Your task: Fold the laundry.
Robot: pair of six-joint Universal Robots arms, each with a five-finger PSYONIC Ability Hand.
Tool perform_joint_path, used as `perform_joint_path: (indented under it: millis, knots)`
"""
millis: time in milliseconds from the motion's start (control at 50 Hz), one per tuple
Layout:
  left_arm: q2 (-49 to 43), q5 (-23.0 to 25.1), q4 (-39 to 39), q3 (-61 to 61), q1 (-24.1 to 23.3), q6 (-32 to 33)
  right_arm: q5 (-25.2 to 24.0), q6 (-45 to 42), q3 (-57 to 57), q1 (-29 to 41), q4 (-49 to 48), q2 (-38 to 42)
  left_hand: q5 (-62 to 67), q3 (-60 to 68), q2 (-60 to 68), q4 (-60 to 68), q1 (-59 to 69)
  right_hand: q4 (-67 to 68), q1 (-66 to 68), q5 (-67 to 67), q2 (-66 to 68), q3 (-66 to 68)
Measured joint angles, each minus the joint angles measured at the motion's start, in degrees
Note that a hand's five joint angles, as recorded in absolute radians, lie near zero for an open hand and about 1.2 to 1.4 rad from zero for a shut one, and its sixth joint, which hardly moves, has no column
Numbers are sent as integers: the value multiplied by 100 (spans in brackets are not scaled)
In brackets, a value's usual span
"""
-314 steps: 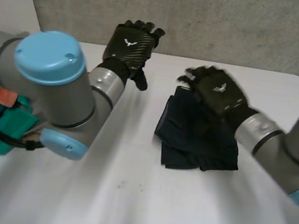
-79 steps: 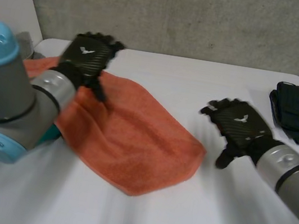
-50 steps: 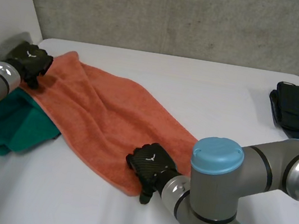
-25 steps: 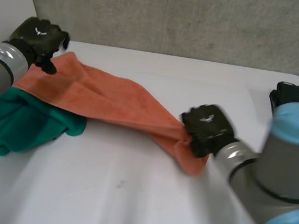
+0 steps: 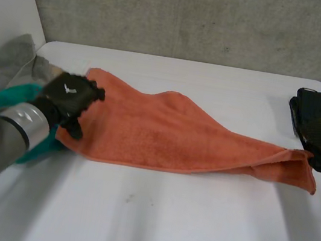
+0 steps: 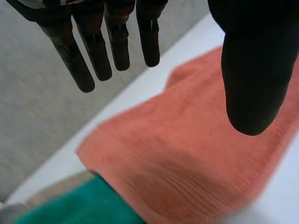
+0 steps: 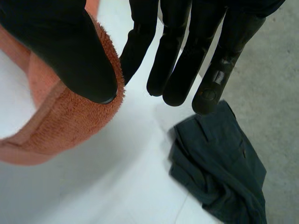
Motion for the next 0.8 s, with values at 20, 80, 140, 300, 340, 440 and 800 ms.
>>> perform_joint_path:
  millis: [20, 80, 140, 300, 340, 440, 800]
  knots:
    - [-98, -23, 37, -25, -24, 7, 3, -1, -7, -33, -30, 30, 5, 4, 1, 4, 0, 0, 0, 0, 0, 0]
    - [-384, -101, 157, -56, -85, 22, 10, 5, -25, -115, -143, 110, 13, 13, 11, 7, 0, 0, 0, 0, 0, 0]
    - [-694, -174, 269, -41, -130, 36, 27, 16, -55, -190, -353, 216, 11, 13, 11, 8, 0, 0, 0, 0, 0, 0]
    - [-1136, -242, 408, 55, -235, 82, 69, 25, -111, -310, -743, 437, 11, 13, 10, 8, 0, 0, 155, 43, 0, 0]
    - [-1269, -312, 531, 103, -300, 161, 71, 26, -111, -335, -808, 494, 11, 13, 11, 8, 0, 0, 155, 43, 0, 0]
    - [-1401, -521, 768, 151, -361, 450, 36, 31, -86, -342, -832, 534, 8, 13, 10, 4, 0, 0, 155, 44, 0, 0]
    - [-1648, -842, 944, 138, -306, 1935, 4, 195, 95, -296, -848, 527, 2859, 2918, 3006, 2924, 3180, -4814, -3902, -4701, -4741, -4822]
